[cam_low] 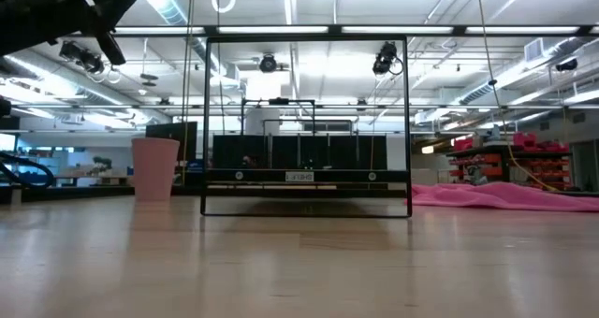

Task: Stack small to large cups/mugs on shelf
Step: Put the blue cup on the shelf

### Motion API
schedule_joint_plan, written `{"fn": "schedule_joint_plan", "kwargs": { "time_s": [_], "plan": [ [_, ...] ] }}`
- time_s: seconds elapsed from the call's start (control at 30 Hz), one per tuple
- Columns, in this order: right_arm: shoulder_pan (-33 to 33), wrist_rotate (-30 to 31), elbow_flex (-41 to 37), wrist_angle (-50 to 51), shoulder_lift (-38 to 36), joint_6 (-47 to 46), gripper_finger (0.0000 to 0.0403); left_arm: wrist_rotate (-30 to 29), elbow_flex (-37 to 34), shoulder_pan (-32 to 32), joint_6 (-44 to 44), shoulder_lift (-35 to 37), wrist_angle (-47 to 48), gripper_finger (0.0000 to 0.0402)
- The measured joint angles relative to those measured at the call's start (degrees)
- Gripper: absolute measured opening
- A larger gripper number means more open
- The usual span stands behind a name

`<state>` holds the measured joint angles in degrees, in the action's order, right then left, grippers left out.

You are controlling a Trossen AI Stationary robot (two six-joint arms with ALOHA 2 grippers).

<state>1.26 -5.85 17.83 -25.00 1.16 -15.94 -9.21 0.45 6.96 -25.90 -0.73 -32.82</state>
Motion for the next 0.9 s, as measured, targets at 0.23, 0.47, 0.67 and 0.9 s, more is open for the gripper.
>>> {"fn": "schedule_joint_plan", "kwargs": {
  "time_s": [0.23,0.47,0.67,0.9],
  "plan": [
    [0.02,1.72,8.72,1.24,1.46,-0.83,0.0012,-1.73,0.0,0.0,-1.47,0.0,-3.79,0.0027],
    [0.0,10.74,16.36,11.71,7.3,-9.25,0.0022,-1.74,0.0,0.0,-1.96,0.0,-7.47,0.0026],
    [0.0,10.53,28.34,33.19,16.13,-15.93,0.005,-1.73,0.0,-0.02,-2.23,0.0,-7.9,0.0034],
    [0.02,3.48,45.21,71.13,29.21,-31.35,0.0088,-1.73,0.0,0.0,-4.91,0.0,-7.62,0.0035]
  ]
}}
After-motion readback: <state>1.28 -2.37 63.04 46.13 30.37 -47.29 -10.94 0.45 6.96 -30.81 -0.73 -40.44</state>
